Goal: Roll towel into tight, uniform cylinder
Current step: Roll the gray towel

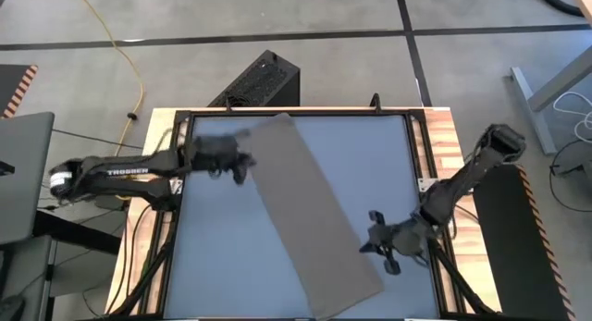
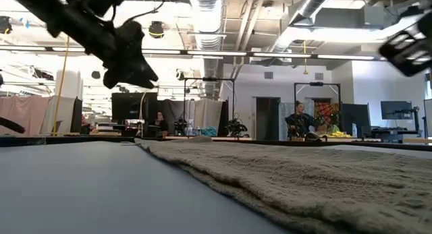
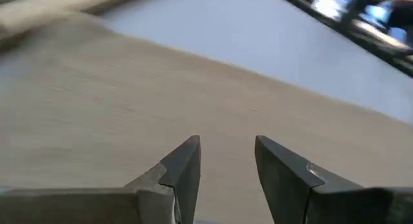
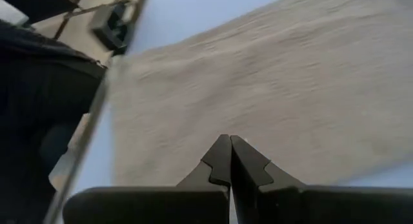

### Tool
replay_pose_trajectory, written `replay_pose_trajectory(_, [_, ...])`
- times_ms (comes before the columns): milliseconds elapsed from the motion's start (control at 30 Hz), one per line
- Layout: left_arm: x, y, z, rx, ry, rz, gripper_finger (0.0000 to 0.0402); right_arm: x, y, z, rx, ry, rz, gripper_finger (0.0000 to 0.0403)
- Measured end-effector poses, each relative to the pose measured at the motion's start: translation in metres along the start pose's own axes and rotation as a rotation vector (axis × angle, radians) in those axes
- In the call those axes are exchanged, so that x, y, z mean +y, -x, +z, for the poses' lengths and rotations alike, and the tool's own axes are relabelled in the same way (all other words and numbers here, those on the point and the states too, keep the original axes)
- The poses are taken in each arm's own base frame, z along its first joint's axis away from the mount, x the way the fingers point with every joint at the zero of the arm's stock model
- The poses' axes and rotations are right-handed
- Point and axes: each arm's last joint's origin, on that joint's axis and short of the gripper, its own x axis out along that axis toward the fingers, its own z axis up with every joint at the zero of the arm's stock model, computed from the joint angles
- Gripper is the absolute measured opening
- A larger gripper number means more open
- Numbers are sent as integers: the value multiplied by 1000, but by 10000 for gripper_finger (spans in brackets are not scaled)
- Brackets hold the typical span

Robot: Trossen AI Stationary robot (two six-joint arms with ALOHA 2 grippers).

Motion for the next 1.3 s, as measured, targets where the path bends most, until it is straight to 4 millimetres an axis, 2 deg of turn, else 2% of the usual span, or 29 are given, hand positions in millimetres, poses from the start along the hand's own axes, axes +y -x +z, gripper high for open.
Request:
replay_pose_trajectory(167, [-73,-4,-39,-79,-2,-203,137,32,-5,-27,53,2,38,22])
replay_pose_trajectory(300, [-135,-14,-56,-130,-47,-263,137,58,-7,-42,97,-8,76,22])
replay_pose_trajectory(433, [-202,-41,-68,-85,-151,-299,137,82,-9,-49,116,47,106,22])
replay_pose_trajectory(600, [-289,-78,-76,-55,-257,-388,137,98,-10,-57,201,140,65,24])
replay_pose_trajectory(733, [-340,-97,-87,82,-347,-389,137,103,-7,-61,269,201,16,33])
replay_pose_trajectory(967, [-404,-106,-94,231,-394,-330,137,104,-7,-61,287,269,11,63])
replay_pose_trajectory(1100, [-425,-113,-103,277,-409,-334,137,103,-6,-61,295,326,5,86])
replay_pose_trajectory(1300, [-414,-132,-124,382,-332,-354,153,101,-8,-61,294,431,-6,142])
